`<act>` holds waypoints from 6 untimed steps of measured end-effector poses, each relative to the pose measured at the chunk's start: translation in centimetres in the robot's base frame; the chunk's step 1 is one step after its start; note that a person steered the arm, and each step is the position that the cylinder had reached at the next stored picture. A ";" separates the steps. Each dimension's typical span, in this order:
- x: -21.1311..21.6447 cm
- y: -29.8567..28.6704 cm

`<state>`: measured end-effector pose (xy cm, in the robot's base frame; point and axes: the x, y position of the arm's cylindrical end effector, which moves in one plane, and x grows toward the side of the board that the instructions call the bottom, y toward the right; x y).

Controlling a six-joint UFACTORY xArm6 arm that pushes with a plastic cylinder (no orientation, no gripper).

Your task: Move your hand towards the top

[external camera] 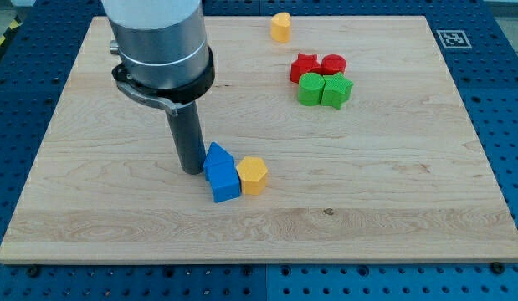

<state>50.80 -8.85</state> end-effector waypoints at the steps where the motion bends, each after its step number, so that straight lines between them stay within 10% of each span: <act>1: -1.6 -1.2; 6: -13.1 -3.8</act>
<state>37.75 -12.69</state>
